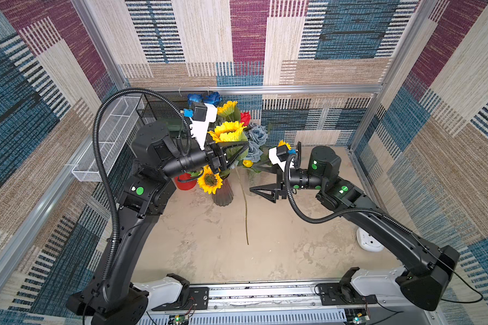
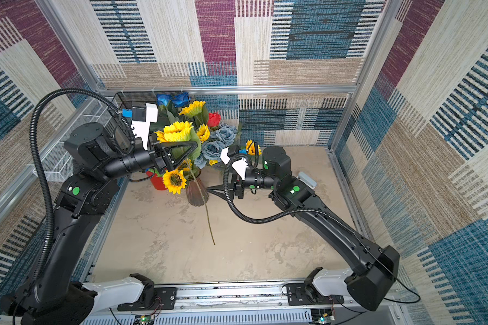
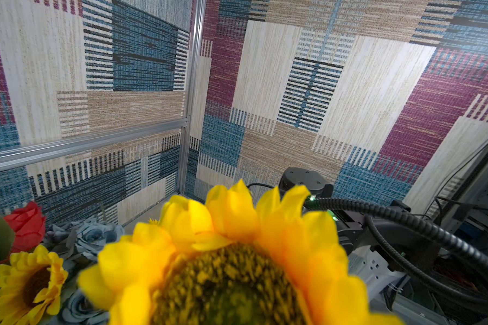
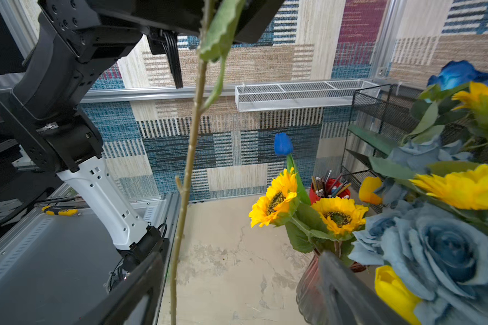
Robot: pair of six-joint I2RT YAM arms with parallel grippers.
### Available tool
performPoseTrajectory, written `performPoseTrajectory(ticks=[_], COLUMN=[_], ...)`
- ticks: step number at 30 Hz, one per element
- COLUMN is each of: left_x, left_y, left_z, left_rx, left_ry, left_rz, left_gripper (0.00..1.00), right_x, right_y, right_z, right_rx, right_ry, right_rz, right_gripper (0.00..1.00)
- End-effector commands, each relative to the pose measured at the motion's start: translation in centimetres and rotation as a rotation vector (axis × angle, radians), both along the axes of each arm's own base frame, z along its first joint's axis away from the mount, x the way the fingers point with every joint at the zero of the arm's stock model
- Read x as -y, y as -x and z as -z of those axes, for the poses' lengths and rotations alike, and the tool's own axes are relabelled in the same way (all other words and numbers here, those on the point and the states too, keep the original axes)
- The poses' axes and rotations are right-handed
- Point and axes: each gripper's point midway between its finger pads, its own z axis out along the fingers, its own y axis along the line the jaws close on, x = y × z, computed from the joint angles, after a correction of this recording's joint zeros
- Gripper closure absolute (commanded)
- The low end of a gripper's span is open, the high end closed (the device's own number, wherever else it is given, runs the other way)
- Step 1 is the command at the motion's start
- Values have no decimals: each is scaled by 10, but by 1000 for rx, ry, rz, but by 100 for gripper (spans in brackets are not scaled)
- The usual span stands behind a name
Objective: Pick out yellow flowers from the vase
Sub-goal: Place the flower at the center of the board.
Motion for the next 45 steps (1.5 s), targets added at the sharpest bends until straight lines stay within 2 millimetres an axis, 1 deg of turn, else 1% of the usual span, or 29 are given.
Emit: performPoseTrajectory(ticks=[1, 5, 9, 12, 15, 20, 22, 23, 26, 28, 29, 31, 32, 33, 34, 35, 37, 41, 43, 45], left_x=[0, 2, 4, 8, 11, 13, 13, 13, 12, 12, 12, 12, 12, 13, 14, 15, 17, 19, 19, 18], left_y=[0, -3, -9, -11, -9, -6, -6, -5, -4, -4, -3, -3, -3, -2, 0, 1, 2, 10, 9, 8], left_z=[-10, -11, -11, -9, -11, -13, -12, -13, -13, -14, -14, -13, -13, -12, -11, -9, -7, -4, -1, 1], left_rx=[72, 86, 101, 108, 115, 130, 131, 133, 138, 140, 143, 145, 146, 149, 156, 156, 152, 162, 152, 143], left_ry=[12, 18, 15, 25, 32, 30, 31, 32, 33, 33, 33, 31, 29, 25, 18, 12, 3, -7, -16, -24], left_rz=[-12, -27, -52, -44, -32, -20, -22, -23, -25, -23, -21, -19, -18, -10, 1, 11, 21, 63, 64, 54], left_gripper=[41, 40, 40, 40, 40, 40, 40, 40, 39, 39, 39, 37, 34, 22, 4, 0, 0, 1, 0, 0], right_x=[-7, -17, -25, -30, -33, -36, -37, -38, -40, -40, -40, -39, -39, -38, -36, -34, -30, -21, -13, -2], right_y=[16, 26, 34, 33, 30, 24, 21, 21, 20, 20, 19, 19, 18, 16, 16, 15, 12, 0, -4, -14], right_z=[-5, -4, 1, 3, 6, 3, 2, 2, 3, 2, 2, 0, -1, -2, -4, -5, -7, -15, -20, -22], right_rx=[2, -21, -41, -50, -58, -60, -70, -71, -83, -82, -84, -82, -87, -93, -92, -92, -91, -93, -86, -88], right_ry=[-11, 4, 14, 15, 19, 20, 18, 18, 22, 20, 21, 16, 15, 12, 8, 4, -8, -36, -59, -76], right_rz=[-109, -178, -216, -225, -226, -221, -218, -221, -231, -233, -228, -222, -216, -208, -205, -204, -192, -150, -125, -78], right_gripper=[15, 24, 24, 26, 34, 57, 75, 80, 89, 97, 100, 100, 100, 100, 100, 100, 100, 100, 100, 100])
